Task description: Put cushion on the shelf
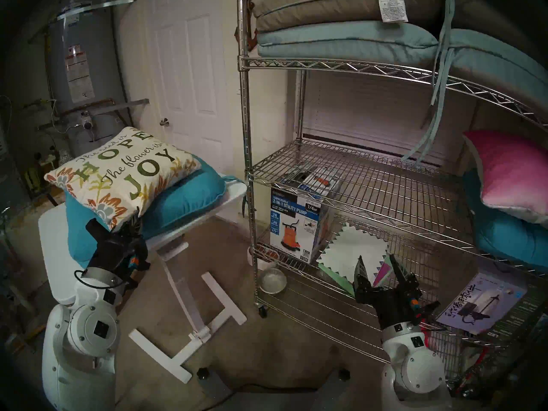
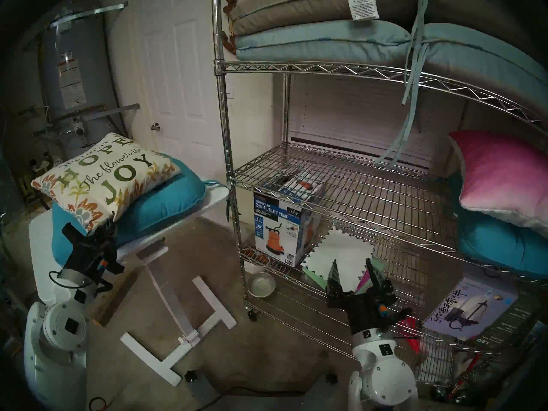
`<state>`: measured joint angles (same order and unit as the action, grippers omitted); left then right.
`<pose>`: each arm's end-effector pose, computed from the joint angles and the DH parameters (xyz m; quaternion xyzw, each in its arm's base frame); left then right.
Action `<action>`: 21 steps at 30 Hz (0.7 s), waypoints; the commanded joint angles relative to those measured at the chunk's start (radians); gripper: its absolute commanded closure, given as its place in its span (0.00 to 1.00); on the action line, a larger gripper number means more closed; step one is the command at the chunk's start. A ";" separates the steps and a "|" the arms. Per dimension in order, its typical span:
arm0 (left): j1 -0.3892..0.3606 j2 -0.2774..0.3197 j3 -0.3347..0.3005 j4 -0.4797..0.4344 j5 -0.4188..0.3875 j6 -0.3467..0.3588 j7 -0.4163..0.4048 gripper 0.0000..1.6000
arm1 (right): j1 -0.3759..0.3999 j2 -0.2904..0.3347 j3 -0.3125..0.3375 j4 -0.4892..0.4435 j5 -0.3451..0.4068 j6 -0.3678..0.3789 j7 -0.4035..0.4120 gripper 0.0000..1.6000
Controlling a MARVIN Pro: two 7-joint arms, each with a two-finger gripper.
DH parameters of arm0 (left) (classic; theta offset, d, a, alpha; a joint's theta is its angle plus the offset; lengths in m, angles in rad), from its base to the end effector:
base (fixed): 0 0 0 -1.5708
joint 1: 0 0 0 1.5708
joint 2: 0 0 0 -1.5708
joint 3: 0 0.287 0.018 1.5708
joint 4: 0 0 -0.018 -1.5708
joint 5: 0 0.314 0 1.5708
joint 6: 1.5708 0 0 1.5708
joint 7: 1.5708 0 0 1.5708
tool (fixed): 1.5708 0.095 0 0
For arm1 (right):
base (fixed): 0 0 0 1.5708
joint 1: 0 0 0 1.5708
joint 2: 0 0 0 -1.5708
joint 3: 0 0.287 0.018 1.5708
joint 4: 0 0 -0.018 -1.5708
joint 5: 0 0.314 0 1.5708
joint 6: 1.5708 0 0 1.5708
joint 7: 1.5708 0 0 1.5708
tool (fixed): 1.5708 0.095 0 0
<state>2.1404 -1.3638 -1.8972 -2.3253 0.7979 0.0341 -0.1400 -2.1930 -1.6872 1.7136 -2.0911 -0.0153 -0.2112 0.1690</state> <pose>0.2654 0.1049 -0.1792 -0.5760 0.3489 -0.6064 0.4228 0.2477 -0.0264 -0.2857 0.6717 0.0033 0.7407 0.0123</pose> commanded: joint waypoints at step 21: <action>0.061 -0.045 0.017 -0.097 0.019 0.009 0.009 1.00 | 0.002 0.002 0.000 -0.020 -0.001 -0.003 0.001 0.00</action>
<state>2.2075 -1.4006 -1.8603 -2.3985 0.8295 0.0391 -0.1405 -2.1930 -1.6874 1.7136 -2.0911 -0.0153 -0.2112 0.1690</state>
